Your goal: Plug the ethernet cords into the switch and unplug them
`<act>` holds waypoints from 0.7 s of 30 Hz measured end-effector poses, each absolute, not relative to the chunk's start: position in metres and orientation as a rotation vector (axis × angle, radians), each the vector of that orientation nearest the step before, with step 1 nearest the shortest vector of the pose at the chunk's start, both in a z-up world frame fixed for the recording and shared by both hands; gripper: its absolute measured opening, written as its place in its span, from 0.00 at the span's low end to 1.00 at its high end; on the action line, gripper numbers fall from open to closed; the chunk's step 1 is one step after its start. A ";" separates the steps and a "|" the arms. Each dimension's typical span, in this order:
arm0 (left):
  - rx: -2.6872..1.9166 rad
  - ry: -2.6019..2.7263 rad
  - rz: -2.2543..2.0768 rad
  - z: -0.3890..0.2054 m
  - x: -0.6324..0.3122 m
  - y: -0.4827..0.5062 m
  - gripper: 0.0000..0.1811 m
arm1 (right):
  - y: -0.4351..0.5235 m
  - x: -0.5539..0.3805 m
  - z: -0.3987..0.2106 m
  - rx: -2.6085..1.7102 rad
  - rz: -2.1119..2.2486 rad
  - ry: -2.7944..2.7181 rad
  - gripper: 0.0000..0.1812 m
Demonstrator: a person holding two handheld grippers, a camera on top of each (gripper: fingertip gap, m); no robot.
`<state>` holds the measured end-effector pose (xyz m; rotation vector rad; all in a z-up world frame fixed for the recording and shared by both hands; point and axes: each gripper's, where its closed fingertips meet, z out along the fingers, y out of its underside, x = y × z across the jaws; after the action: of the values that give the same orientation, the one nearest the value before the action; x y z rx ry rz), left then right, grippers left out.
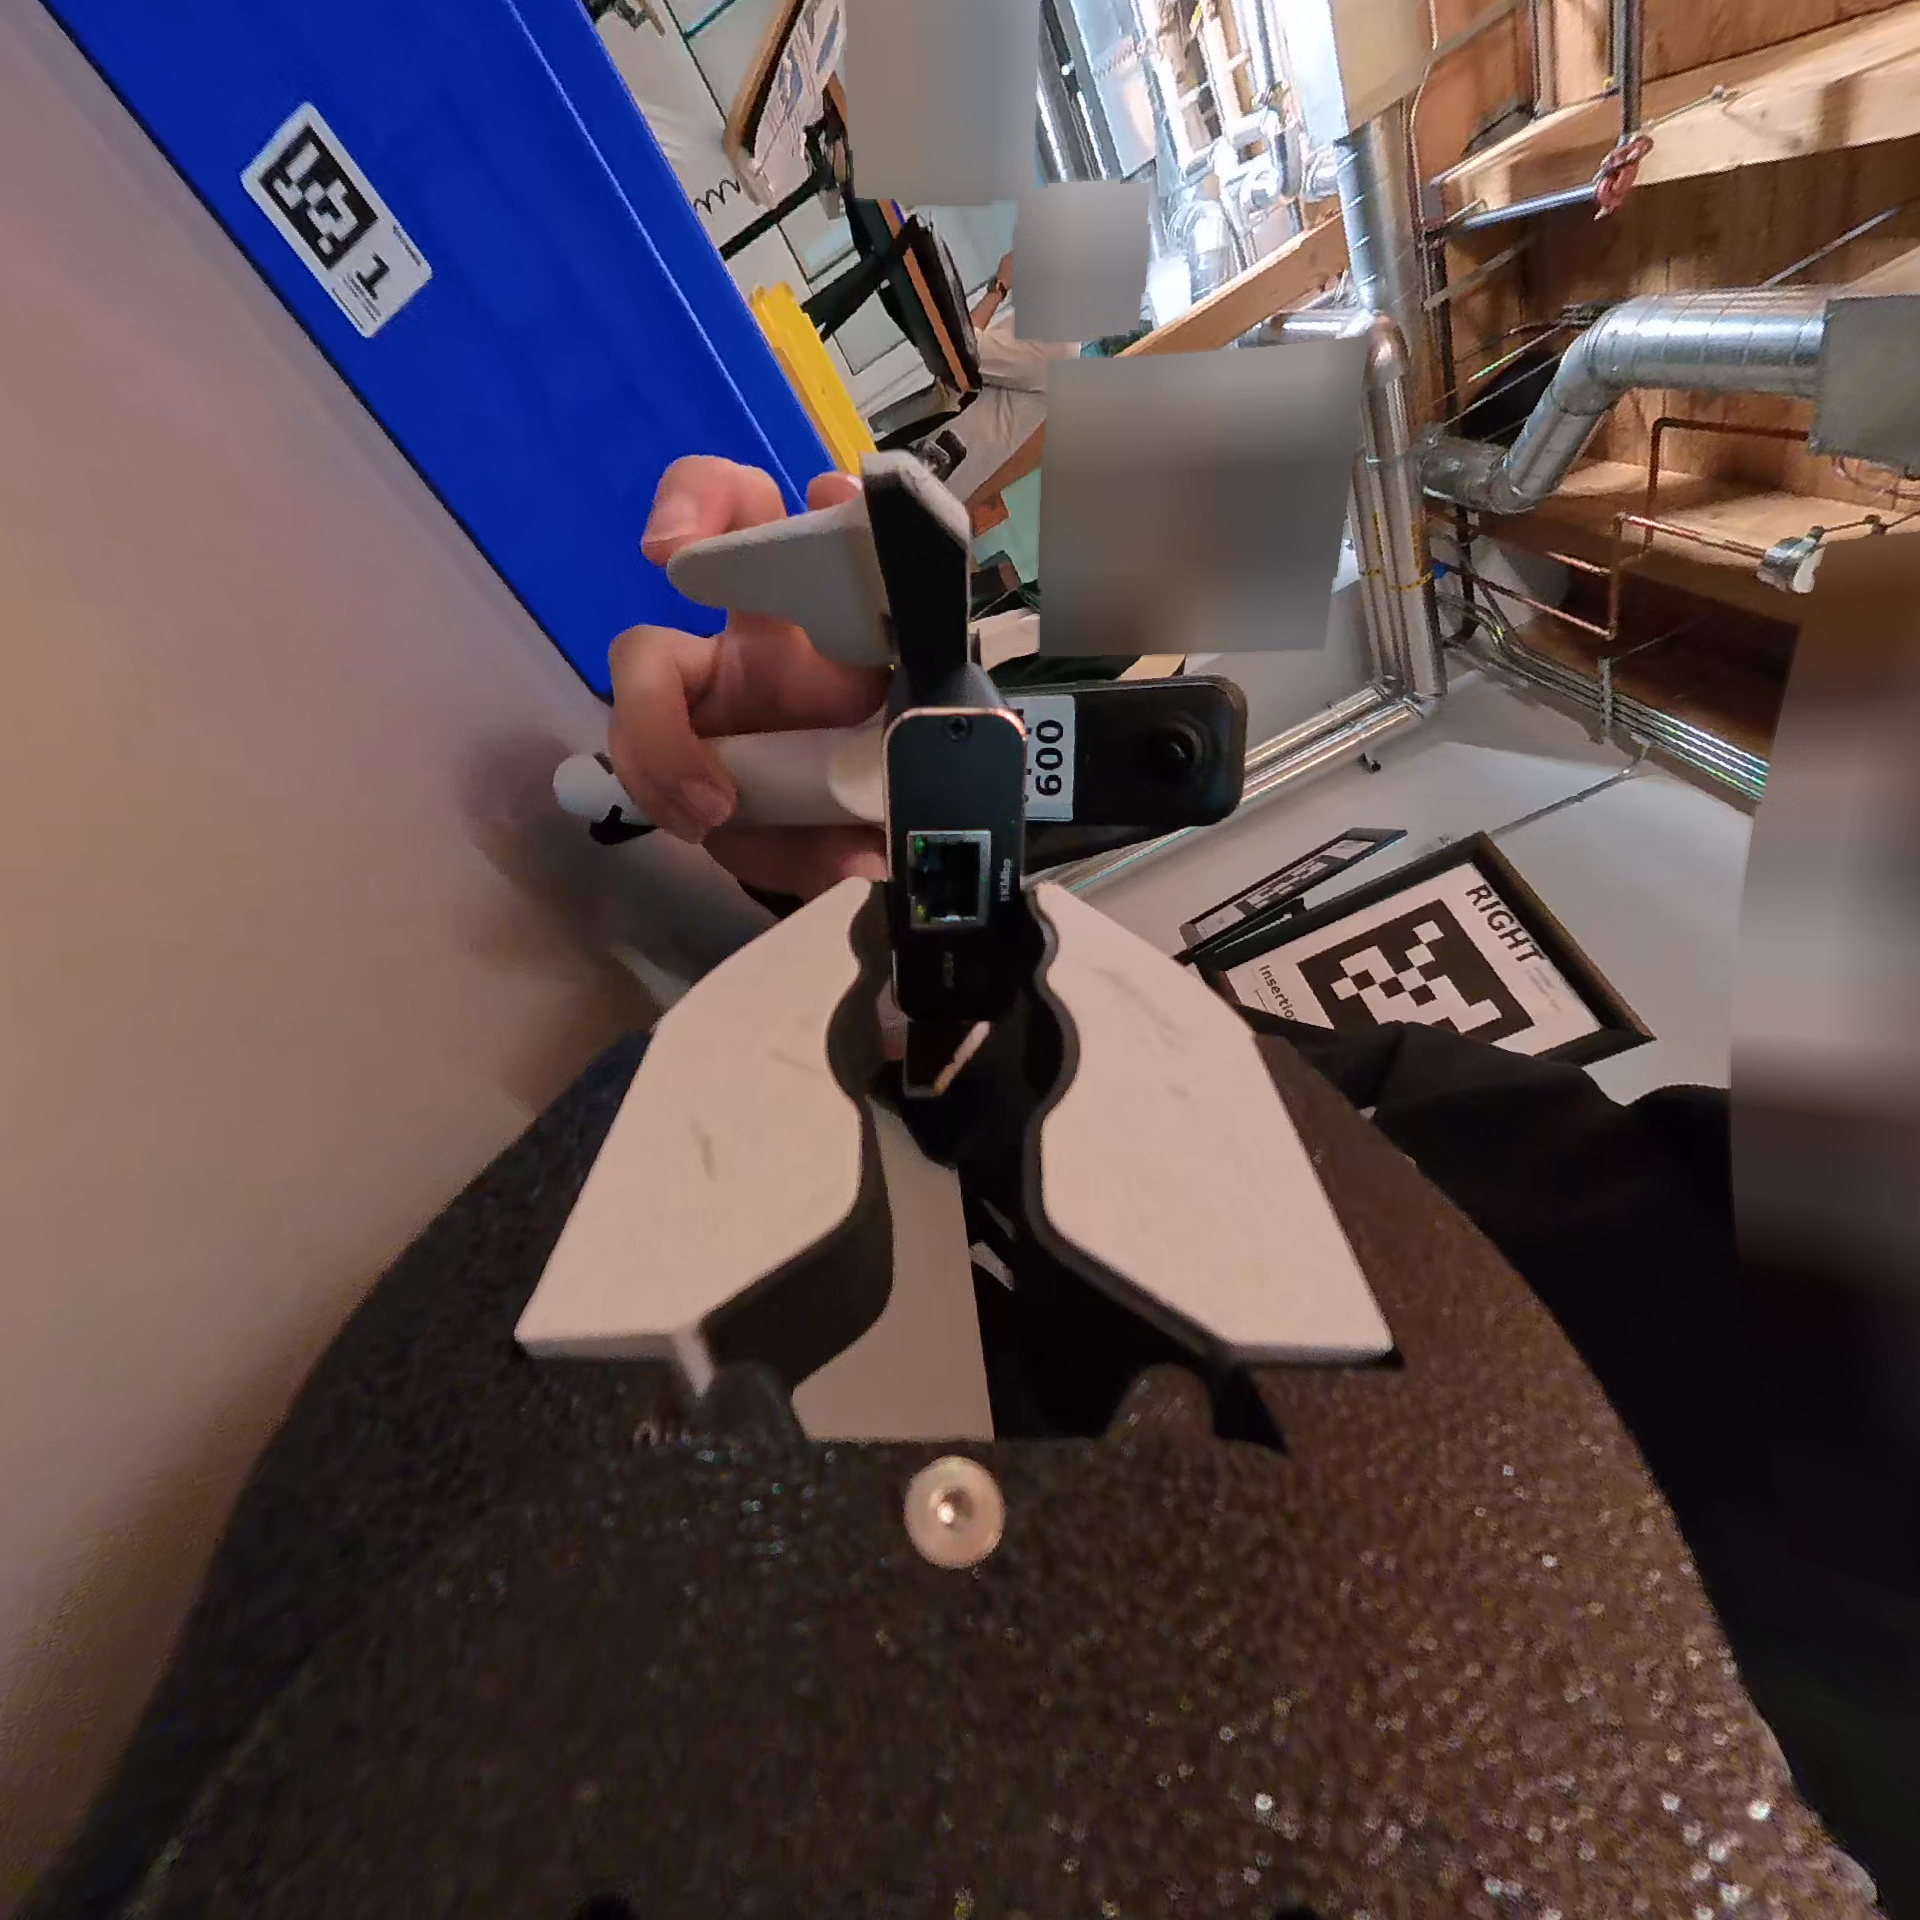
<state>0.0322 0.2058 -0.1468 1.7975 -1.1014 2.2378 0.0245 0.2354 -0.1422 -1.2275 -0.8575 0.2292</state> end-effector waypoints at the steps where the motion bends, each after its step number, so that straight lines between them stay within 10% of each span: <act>1: 1.799 -1.105 2.231 -0.148 0.033 0.205 0.13 | 0.234 0.022 -0.144 -1.232 0.234 -0.875 0.46; 15: 1.875 -1.111 2.389 -0.139 0.035 0.226 0.15 | 0.248 0.024 -0.151 -1.449 0.438 -0.746 0.42; 21: 2.240 -2.022 2.290 -0.123 0.033 0.234 0.18 | 0.244 0.026 -0.144 -1.409 0.675 -0.660 0.42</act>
<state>0.0335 0.2337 -0.1229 2.2400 -2.0216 2.2900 0.0263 0.2435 -0.1438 -1.4087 -0.6602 0.6750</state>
